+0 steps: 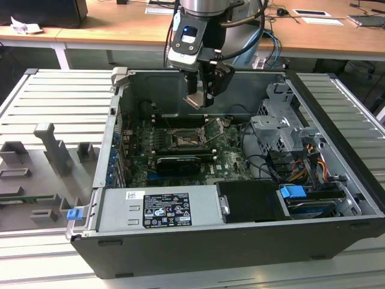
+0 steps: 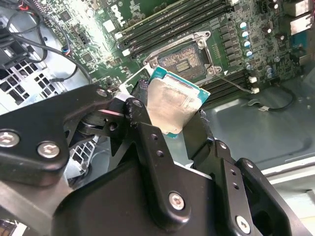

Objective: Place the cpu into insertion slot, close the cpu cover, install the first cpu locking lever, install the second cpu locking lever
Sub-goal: 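Place the cpu into insertion slot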

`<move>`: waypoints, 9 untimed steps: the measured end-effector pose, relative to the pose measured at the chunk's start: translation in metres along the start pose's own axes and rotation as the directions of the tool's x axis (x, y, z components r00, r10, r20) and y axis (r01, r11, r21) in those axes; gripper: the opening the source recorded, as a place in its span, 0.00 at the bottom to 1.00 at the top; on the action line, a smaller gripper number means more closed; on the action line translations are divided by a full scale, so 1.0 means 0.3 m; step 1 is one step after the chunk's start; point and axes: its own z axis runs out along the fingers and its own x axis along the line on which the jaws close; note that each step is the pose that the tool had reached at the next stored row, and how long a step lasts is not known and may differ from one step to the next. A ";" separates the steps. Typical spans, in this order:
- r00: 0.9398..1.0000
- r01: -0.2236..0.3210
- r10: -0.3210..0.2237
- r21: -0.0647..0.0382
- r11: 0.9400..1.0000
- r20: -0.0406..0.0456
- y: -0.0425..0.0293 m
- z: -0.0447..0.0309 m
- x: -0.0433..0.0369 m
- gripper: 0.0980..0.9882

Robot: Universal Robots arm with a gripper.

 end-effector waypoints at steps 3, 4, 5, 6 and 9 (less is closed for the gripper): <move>1.000 -0.025 0.025 0.000 1.000 0.002 0.000 0.001 0.000 0.48; 0.999 -0.035 0.035 -0.001 0.999 0.003 0.000 0.001 0.000 0.48; 0.999 -0.046 0.046 -0.001 0.999 0.004 0.000 0.002 0.000 0.48; 0.999 -0.054 0.054 -0.001 0.999 0.005 0.000 0.002 0.000 0.48; 0.997 -0.071 0.071 -0.001 0.997 0.006 0.000 0.003 0.000 0.48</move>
